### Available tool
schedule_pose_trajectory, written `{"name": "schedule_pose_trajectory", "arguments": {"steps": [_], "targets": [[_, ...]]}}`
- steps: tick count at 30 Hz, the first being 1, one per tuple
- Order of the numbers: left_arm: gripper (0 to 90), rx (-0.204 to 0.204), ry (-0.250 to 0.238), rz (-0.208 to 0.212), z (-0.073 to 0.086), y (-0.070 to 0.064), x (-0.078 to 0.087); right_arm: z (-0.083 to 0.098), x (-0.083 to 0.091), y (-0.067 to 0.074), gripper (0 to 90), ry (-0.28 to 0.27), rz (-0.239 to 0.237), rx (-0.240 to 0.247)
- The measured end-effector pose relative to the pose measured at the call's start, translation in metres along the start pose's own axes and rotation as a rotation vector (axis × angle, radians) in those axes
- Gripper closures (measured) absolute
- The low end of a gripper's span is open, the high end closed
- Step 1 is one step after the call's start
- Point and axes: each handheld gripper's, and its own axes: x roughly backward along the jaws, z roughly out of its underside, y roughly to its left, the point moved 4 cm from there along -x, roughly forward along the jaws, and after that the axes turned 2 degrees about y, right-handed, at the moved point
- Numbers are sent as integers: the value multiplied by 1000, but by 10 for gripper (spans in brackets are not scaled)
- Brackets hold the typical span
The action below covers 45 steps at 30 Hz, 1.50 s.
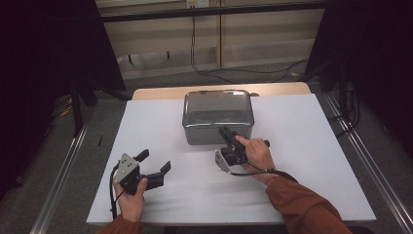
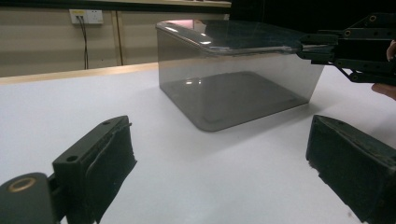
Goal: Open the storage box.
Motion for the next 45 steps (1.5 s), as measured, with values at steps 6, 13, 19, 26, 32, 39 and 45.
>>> {"name": "schedule_pose_trajectory", "arguments": {"steps": [6, 13, 19, 26, 32, 39, 45], "targets": [[52, -10, -11, -1, 0, 0, -2, -2, 2, -2, 818, -13, -7, -20], [52, -6, -23, -6, -2, 0, -3, -2, 3, -5, 819, -14, 9, -15], [50, -38, -24, -36, -4, 5, -5, -2, 2, -9, 813, -18, 20, -13], [40, -61, -23, 9, -10, 3, -14, -2, 2, -13, 814, -20, 21, -15], [39, -80, -43, 31, -16, -1, -21, -3, 2, -17, 814, -23, 25, -16], [46, -84, -55, 37, -23, 1, -36, -3, 2, -17, 811, -24, 27, -25], [52, -84, -56, 35, -26, 4, -45, -3, 2, -18, 810, -27, 29, -22]]}}
